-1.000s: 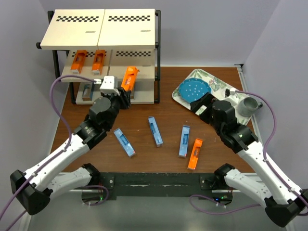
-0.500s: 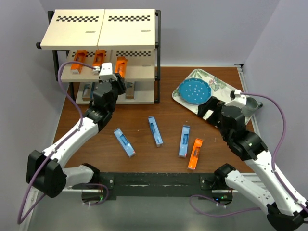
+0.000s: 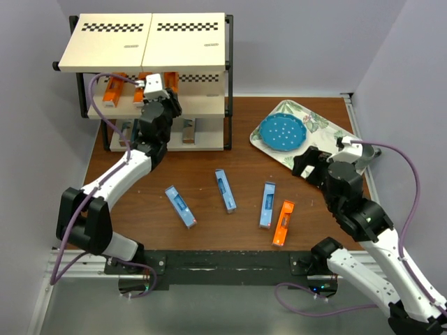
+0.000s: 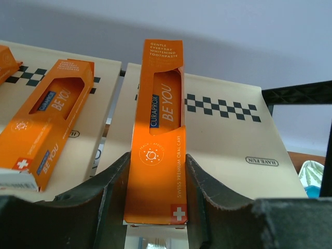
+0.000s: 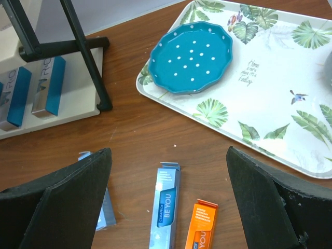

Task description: Place and organize the toothpastes onto the shelf

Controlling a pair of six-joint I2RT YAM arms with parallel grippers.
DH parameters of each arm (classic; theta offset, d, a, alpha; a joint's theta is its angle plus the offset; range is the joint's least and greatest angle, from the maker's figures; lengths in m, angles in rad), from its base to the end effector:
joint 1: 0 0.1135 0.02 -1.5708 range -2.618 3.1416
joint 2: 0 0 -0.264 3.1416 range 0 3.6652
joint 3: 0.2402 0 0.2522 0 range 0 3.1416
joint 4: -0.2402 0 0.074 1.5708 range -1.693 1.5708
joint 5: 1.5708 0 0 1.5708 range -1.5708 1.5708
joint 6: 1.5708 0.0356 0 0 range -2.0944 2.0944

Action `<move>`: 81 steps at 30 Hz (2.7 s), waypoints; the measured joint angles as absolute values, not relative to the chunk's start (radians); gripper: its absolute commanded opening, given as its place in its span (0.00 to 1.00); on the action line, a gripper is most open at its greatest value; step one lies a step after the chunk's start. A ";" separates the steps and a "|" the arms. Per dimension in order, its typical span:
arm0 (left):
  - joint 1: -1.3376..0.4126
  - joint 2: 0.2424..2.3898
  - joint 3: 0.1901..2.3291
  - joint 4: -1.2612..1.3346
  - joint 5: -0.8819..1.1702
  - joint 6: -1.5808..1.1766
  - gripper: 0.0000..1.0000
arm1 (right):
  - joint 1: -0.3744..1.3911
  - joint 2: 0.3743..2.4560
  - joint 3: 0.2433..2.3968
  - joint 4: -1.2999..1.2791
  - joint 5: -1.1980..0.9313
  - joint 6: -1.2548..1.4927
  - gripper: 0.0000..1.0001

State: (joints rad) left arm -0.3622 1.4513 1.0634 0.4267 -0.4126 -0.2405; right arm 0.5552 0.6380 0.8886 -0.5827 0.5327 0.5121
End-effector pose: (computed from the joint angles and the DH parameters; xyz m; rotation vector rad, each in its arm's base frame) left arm 0.3272 -0.1087 0.3426 -0.2349 1.5194 -0.1633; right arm 0.1194 0.0528 0.3555 0.3161 1.8349 0.2335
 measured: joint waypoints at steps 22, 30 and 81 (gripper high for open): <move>-0.347 1.537 1.094 0.429 -0.385 -0.194 0.64 | 0.555 0.633 0.857 -0.572 0.537 0.474 0.97; -0.347 1.475 1.084 0.363 -0.378 -0.222 0.64 | 0.555 0.633 0.857 -0.572 0.537 0.470 0.97; -0.303 1.537 1.088 0.376 -0.345 -0.216 0.53 | 0.555 0.657 0.842 -0.569 0.557 0.463 0.96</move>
